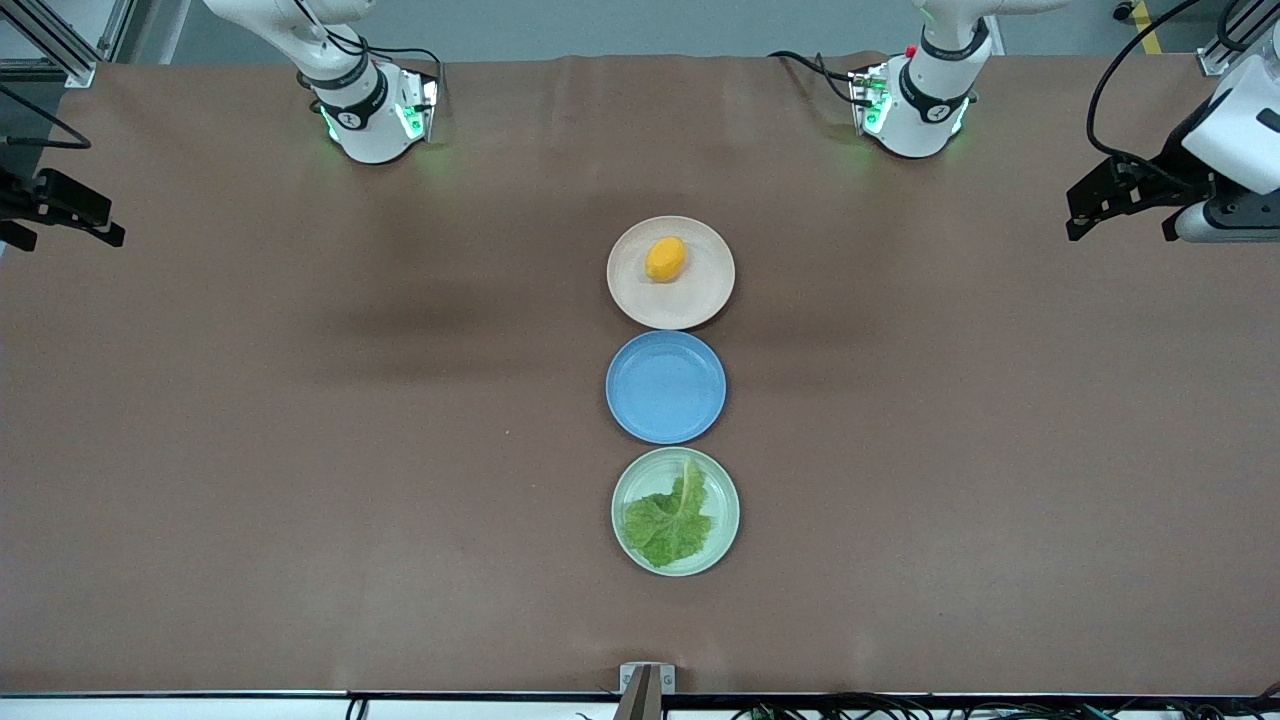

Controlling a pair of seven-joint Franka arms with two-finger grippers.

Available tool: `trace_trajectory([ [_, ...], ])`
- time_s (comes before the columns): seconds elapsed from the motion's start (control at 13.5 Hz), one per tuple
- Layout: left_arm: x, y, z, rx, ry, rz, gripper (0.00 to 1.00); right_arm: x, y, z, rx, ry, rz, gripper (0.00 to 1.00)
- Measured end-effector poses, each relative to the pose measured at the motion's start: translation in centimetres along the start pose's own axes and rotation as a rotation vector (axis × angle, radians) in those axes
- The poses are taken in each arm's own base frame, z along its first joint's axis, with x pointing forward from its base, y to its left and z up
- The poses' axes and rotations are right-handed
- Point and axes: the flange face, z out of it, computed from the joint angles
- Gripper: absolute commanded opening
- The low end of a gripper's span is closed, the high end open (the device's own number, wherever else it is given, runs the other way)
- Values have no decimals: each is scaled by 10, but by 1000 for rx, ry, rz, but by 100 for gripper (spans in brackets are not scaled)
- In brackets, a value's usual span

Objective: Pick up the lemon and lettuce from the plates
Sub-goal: 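Reach the left gripper down to the lettuce leaf on the green plate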

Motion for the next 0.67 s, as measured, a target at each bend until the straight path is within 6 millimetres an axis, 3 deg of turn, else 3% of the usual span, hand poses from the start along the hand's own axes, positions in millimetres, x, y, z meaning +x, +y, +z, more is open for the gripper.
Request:
trace_trajectory([
  [0.37,11,2,3,-3,-1,4,100,-1,-1,1,1,-6,22,100],
  [0.52,39,12,27,-11,-25,-1,100,-1,-1,1,1,-6,22,100],
  [0.67,81,36,68,-27,-31,8,100,-1,-1,1,1,-6,22,100],
])
